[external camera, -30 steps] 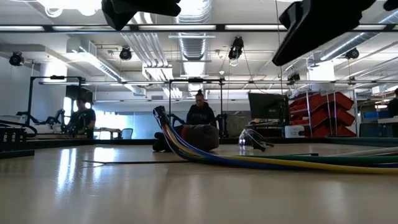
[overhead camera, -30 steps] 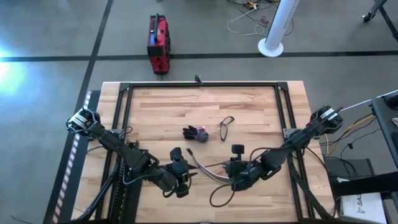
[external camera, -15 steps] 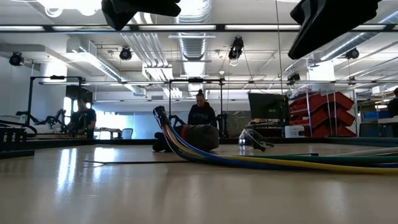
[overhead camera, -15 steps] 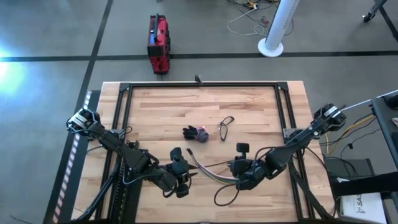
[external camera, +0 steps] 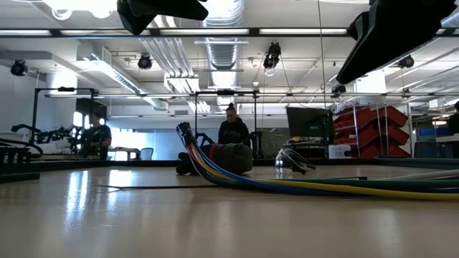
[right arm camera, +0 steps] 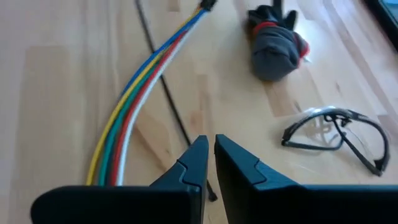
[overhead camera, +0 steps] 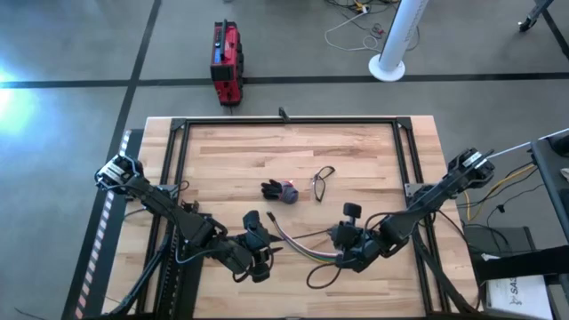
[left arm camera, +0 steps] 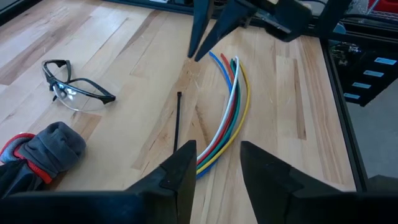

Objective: Ziptie cables
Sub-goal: Wrap the cable wires together using a black zip tie

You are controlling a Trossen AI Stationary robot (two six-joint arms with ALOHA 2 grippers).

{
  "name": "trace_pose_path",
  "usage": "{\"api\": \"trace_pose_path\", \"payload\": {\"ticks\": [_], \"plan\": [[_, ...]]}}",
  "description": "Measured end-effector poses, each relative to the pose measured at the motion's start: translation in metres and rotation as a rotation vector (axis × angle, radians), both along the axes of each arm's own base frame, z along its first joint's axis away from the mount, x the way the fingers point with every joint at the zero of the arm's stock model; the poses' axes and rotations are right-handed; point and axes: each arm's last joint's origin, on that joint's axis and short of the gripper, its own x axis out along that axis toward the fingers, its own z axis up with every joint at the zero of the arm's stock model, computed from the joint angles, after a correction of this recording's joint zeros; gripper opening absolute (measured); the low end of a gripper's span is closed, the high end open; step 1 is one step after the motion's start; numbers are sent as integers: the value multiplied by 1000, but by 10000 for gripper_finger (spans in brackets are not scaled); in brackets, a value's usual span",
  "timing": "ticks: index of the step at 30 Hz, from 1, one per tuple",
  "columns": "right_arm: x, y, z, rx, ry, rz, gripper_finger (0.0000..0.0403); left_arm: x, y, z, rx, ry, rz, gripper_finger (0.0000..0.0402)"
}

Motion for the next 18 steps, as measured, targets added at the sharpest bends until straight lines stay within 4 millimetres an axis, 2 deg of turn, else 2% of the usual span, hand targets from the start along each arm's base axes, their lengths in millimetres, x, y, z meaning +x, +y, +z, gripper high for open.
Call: {"api": "trace_pose_path", "payload": {"ticks": [6, 12, 18], "plan": [[1, 1, -6, 47, -60, -4, 18, 0, 0, 1, -2, -6, -1, 116], [3, 3, -9, 78, -95, -1, 18, 9, 2, 11, -47, -123, 12, 121], [2, 10, -11, 108, -141, 65, 18, 10, -4, 10, -9, -100, -138, 115]]}}
